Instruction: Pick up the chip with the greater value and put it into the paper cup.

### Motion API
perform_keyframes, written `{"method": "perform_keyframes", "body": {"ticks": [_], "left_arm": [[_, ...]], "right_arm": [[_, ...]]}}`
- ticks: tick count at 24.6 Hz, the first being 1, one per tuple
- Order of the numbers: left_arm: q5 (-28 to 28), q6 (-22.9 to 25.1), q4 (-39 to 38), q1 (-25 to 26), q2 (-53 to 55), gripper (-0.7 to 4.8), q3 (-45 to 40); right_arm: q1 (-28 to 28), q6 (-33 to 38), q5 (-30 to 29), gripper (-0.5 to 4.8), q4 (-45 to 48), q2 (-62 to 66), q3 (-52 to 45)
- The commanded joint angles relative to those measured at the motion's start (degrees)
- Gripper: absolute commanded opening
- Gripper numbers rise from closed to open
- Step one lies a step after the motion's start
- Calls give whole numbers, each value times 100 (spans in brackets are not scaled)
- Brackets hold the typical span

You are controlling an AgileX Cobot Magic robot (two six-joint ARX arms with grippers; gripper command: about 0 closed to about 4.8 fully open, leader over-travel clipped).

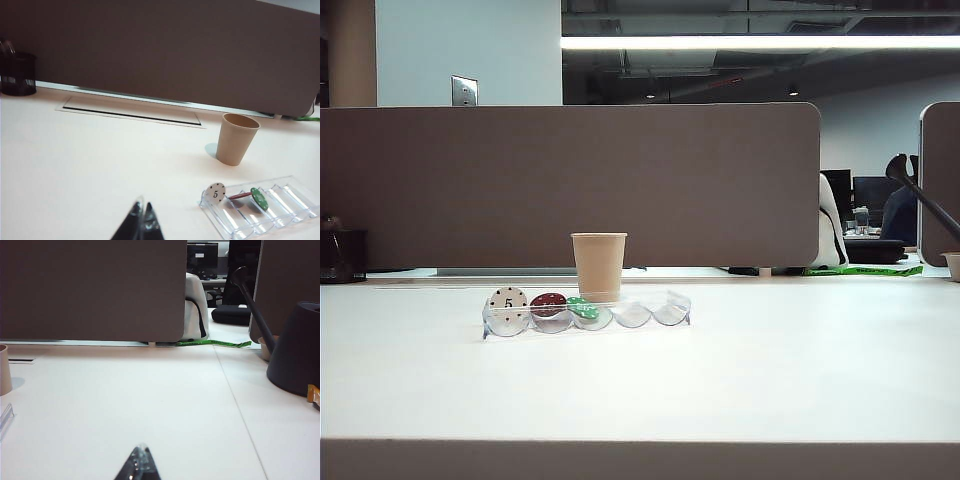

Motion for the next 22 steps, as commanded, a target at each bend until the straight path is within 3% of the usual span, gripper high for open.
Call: {"method": "perform_keyframes", "body": {"ticks": [1, 12, 22], "left_arm": [[42, -39, 105, -4, 0, -2, 20], [20, -39, -20, -7, 0, -3, 20], [20, -33, -17, -4, 0, -2, 20]], "right_arm": [[9, 190, 9, -1, 118, -2, -9], [669, 120, 63, -1, -26, -2, -9], [326, 37, 297, -1, 9, -2, -9]]}}
